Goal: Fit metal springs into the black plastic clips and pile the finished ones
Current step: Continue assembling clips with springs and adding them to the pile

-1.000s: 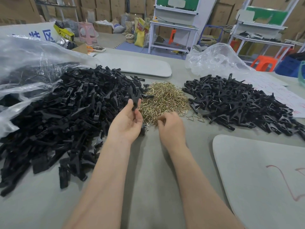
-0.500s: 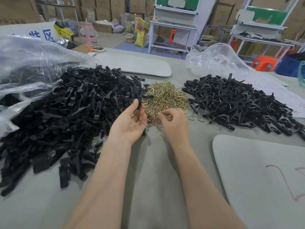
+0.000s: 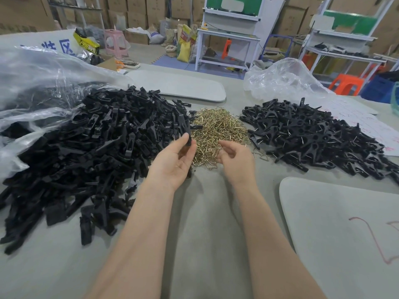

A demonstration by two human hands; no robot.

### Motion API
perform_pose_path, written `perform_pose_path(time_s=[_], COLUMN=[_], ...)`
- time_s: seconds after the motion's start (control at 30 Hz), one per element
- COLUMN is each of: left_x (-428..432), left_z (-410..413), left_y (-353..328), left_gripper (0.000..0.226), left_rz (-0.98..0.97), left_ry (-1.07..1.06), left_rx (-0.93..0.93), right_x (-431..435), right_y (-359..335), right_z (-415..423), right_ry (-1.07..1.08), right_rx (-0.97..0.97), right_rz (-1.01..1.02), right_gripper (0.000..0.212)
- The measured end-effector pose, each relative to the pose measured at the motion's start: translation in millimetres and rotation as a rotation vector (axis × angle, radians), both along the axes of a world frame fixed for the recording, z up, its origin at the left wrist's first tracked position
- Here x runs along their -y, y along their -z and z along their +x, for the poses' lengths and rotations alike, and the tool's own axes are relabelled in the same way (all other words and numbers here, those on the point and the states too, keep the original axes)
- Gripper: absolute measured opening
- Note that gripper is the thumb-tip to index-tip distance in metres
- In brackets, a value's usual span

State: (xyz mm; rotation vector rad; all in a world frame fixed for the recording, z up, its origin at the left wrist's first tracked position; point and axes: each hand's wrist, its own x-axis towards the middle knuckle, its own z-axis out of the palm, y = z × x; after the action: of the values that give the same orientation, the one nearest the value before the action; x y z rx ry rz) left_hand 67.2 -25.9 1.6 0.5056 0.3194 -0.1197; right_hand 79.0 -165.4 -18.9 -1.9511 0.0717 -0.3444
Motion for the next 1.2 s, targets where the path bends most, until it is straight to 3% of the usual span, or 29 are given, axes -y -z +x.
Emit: perform_pose_path(time_s=[0.1,0.23,0.3,0.4,0.47,0.53,0.8,1.2], left_x=[0.5,3.8,6.4,9.5,12.7,15.8,16.5,16.4], left_z=[1.1,0.0,-0.9,-3.6,-5.3,-4.2,-3.5,-6.1], left_y=[2.9,3.6,5.0,9.1,11.2,13.5,16.4,13.3], left_gripper=[0.003,0.007,0.010,0.012,0.014,0.015,0.023,0.023], left_rz=[0.082,0.240,0.544,1.304,1.528,1.633,1.764,1.797], left_ry=[-0.023,-0.032,-0.051,-0.110,-0.133,-0.145,-0.197,-0.181], left_rx=[0.010,0.083,0.126,0.228,0.326,0.405,0.627,0.685], right_x=[3.6,7.0,6.4,6.1,6.2,6.2,11.1,11.3], right_y=[0.6,-3.1,-6.4,-15.4,-22.3,-26.7,-31.9,-31.3], right_z=[-1.2,-1.3,-2.6,-4.3,-5.3,-6.0,-9.6,-10.8], right_ry=[0.077,0.115,0.115,0.078,0.056,0.054,0.056,0.051], right_rx=[0.092,0.182,0.196,0.147,0.095,0.059,-0.042,-0.060], right_rz=[-0.276,-0.301,-0.200,0.154,0.313,0.341,0.156,0.096], right_gripper=[0.029,0.018,0.012,0.015,0.015,0.014,0.018,0.023])
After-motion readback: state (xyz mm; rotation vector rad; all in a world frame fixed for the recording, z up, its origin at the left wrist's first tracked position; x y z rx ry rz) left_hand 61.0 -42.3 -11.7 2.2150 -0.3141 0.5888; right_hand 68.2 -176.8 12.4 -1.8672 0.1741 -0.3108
